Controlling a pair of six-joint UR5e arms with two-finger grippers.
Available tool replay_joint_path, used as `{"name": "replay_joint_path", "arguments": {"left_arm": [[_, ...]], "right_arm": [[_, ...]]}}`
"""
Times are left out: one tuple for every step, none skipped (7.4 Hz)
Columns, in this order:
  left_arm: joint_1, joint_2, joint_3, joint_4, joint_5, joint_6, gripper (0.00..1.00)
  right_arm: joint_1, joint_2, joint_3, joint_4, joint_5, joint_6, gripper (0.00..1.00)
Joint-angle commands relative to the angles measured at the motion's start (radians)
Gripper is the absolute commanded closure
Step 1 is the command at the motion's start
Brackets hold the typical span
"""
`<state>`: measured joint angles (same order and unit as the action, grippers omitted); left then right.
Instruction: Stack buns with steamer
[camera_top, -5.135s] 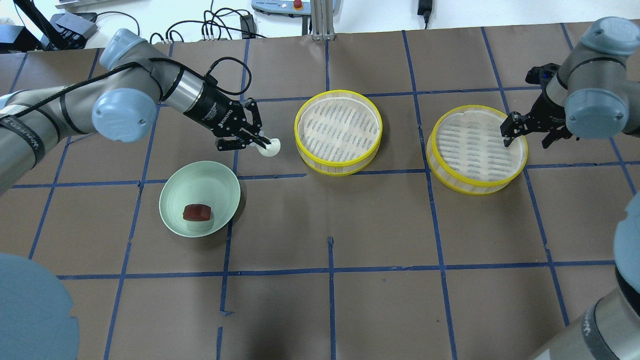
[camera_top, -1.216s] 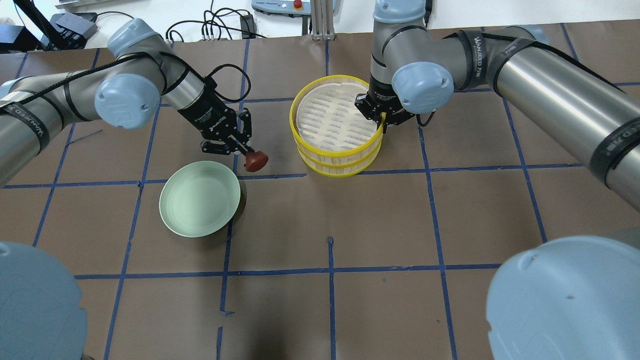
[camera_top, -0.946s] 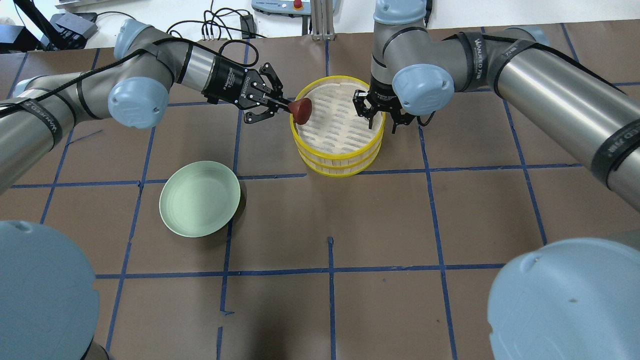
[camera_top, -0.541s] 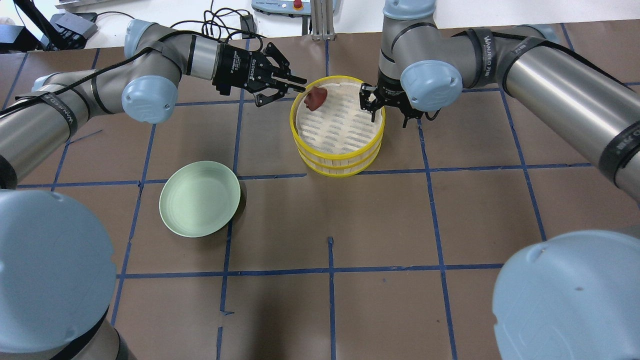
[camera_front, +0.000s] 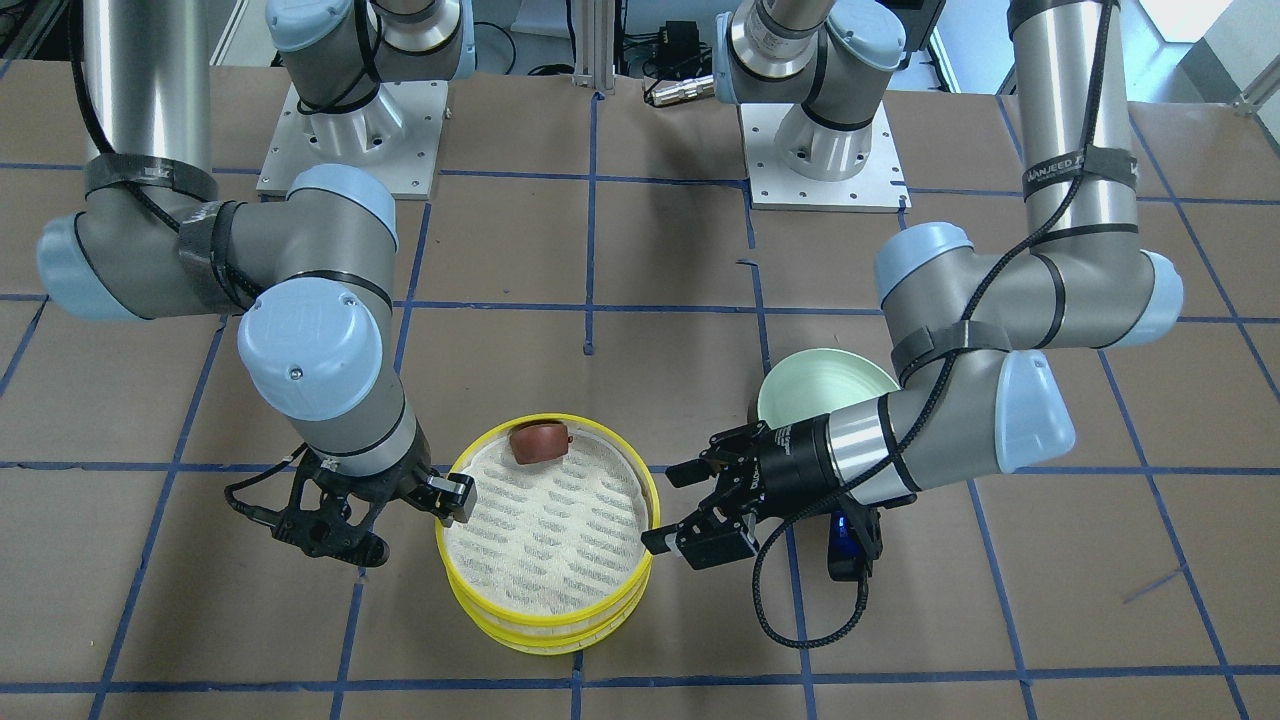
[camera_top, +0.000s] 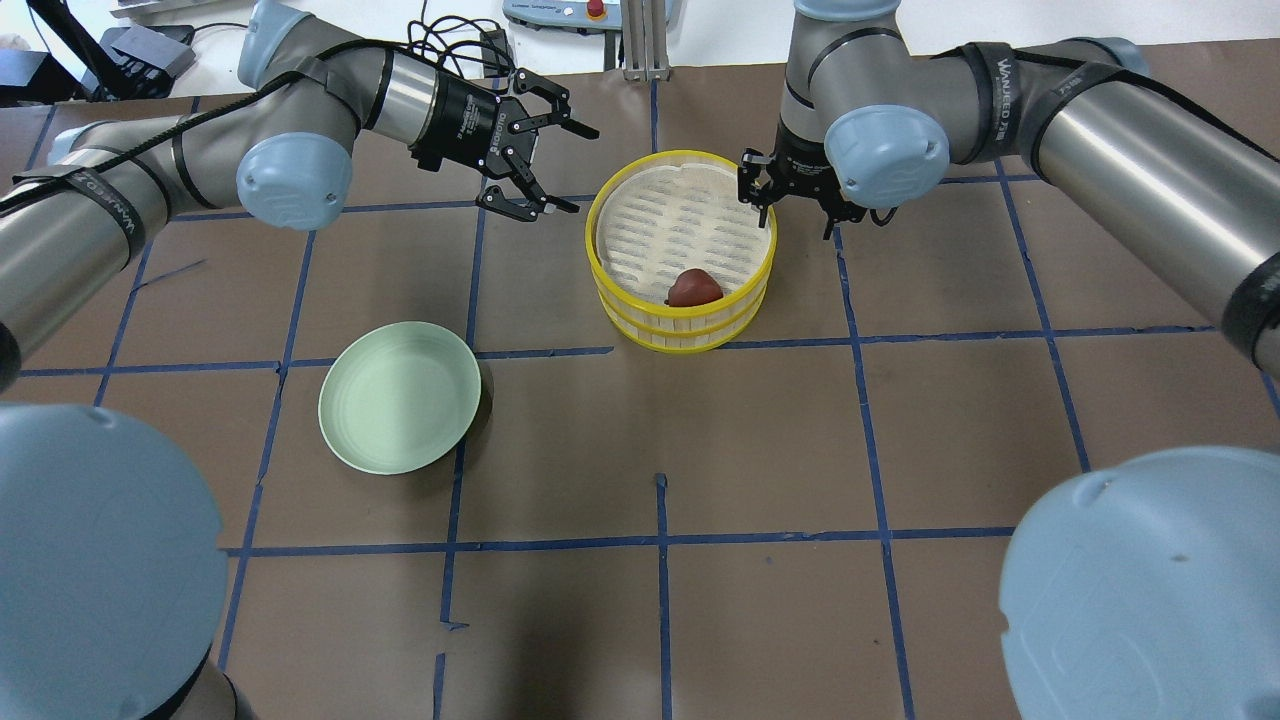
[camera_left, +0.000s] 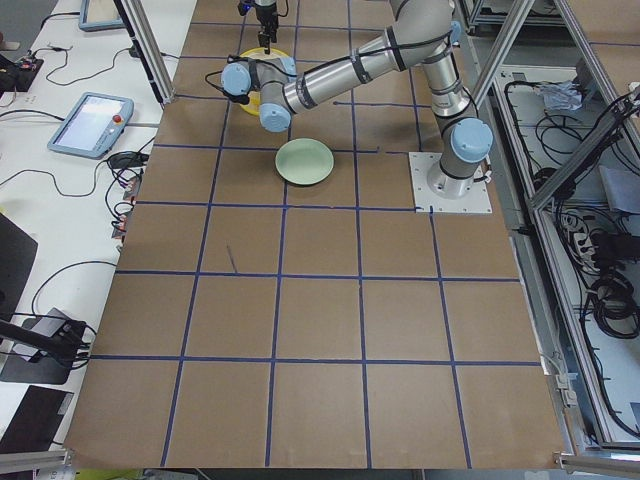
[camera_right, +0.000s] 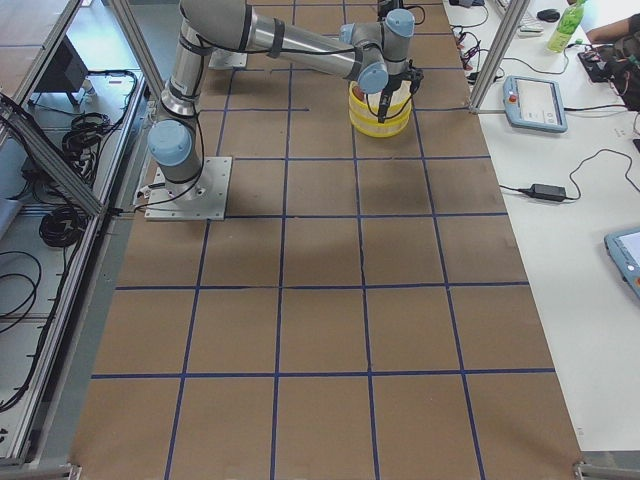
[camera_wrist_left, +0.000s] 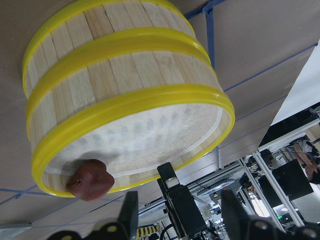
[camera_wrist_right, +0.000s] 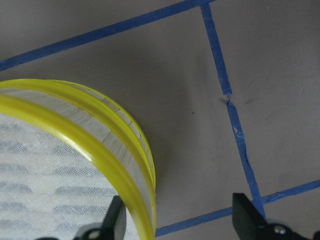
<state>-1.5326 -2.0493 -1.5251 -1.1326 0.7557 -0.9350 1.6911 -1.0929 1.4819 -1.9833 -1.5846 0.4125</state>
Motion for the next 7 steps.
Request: {"name": "replay_joint_path", "arguments": {"left_arm": [[-0.047,0.104,0.005,-0.075,0.321,0.236,0.0],[-0.046,0.154,0.011,-0.195,0.459,0.43,0.0],[-0.047,0.187,0.046,-0.284,0.594,0.597,0.0],[-0.049,0.207,0.115,-0.423,0.672,0.693,0.0],[-0.06,0.224,0.194,-0.515,0.744,0.778,0.0],[-0.057,0.254,0.245,-0.571,0.779,0.794,0.0],[-0.058,0.283,0.256,-0.572,0.789,0.829,0.0]], "right_arm": [[-0.002,-0.001,-0.002,-0.009,0.0,0.002,0.19],[-0.008,-0.005,-0.003,-0.008,0.011,-0.015,0.17],[-0.039,-0.045,-0.018,0.014,0.014,-0.041,0.13],[-0.072,-0.118,-0.023,0.1,0.049,-0.12,0.12],[-0.106,-0.192,-0.025,0.197,0.054,-0.197,0.12],[-0.119,-0.287,-0.026,0.339,0.054,-0.266,0.12],[-0.135,-0.359,-0.028,0.435,0.051,-0.378,0.09]]}}
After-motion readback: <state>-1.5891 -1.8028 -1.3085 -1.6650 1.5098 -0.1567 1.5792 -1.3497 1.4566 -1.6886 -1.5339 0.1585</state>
